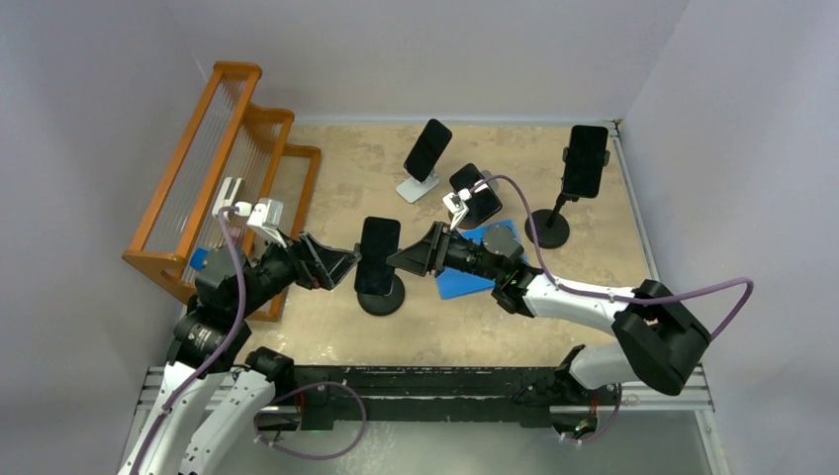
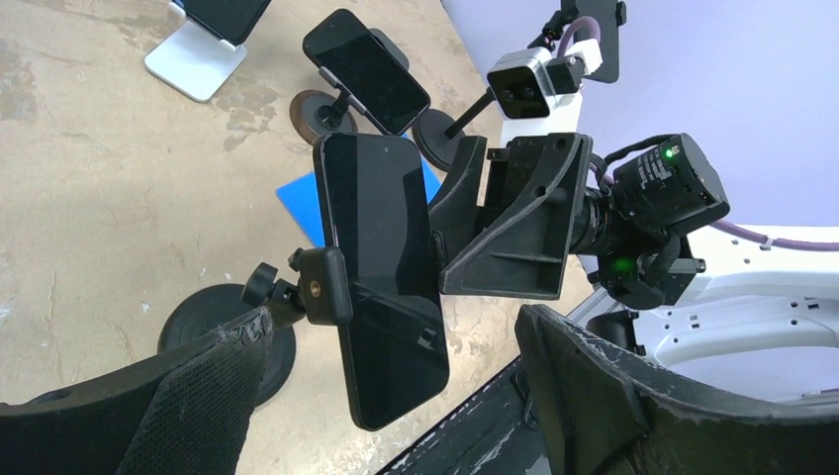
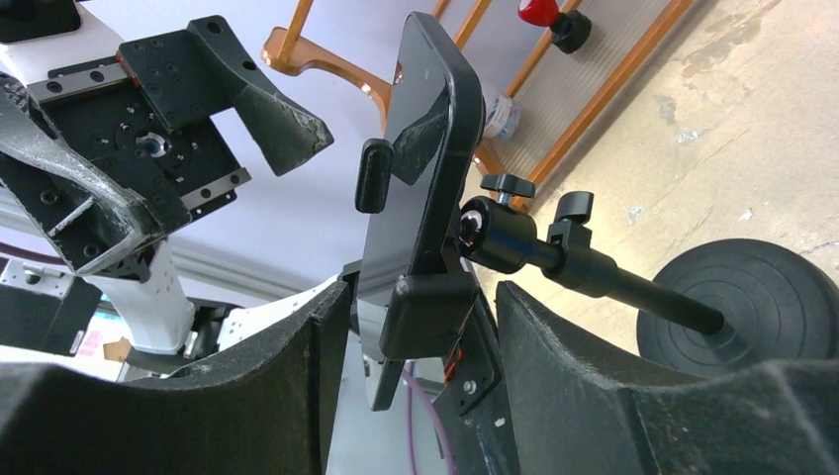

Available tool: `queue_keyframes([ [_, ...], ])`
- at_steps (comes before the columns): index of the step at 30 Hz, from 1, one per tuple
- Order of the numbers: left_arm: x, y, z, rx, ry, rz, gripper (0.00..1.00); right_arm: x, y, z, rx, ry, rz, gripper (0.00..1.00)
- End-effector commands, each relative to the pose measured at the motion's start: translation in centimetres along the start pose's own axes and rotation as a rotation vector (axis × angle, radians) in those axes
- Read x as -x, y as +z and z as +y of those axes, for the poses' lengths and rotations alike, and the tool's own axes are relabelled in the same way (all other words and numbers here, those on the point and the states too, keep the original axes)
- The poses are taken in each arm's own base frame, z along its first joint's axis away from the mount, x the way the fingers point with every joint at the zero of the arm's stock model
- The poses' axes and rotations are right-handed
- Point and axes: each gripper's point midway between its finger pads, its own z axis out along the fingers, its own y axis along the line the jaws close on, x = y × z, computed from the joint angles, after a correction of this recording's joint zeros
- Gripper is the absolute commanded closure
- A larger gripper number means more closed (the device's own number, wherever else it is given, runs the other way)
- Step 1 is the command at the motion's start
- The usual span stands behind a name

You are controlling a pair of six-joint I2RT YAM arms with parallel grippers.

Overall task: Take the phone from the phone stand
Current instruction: Move the phone stand with the phone to the center of the board.

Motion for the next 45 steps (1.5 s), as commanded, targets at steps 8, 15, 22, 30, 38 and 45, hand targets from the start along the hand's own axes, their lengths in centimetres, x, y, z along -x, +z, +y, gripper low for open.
queue_keyframes([
  [8, -0.8, -0.2, 0.0, -0.017, -0.025, 0.015, 0.09, 1.2, 0.7, 3.7, 0.147, -0.034, -0.017, 0.54],
  [15, -1.5, -0.1, 0.4, -0.014, -0.038, 0.028, 0.09, 1.2, 0.7, 3.8, 0.157, -0.035, -0.018, 0.67],
  [22, -1.6, -0.1, 0.3, -0.019, -0.037, 0.03, 0.09, 1.1, 0.0, 3.7, 0.111, -0.072, -0.007, 0.8],
  [30, -2.1, 0.8, -0.5, -0.099, -0.041, 0.053, 0.12, 2.2, -2.5, 2.8, 0.025, -0.11, -0.043, 0.86],
  [38, -3.2, 2.3, -2.0, -0.241, -0.056, 0.121, 0.14, 3.4, -4.8, 2.7, -0.011, -0.14, -0.055, 0.9],
  [45, -4.9, 3.3, -2.6, -0.363, -0.051, 0.196, 0.18, 3.4, -6.4, 1.4, -0.044, -0.156, -0.032, 0.89],
])
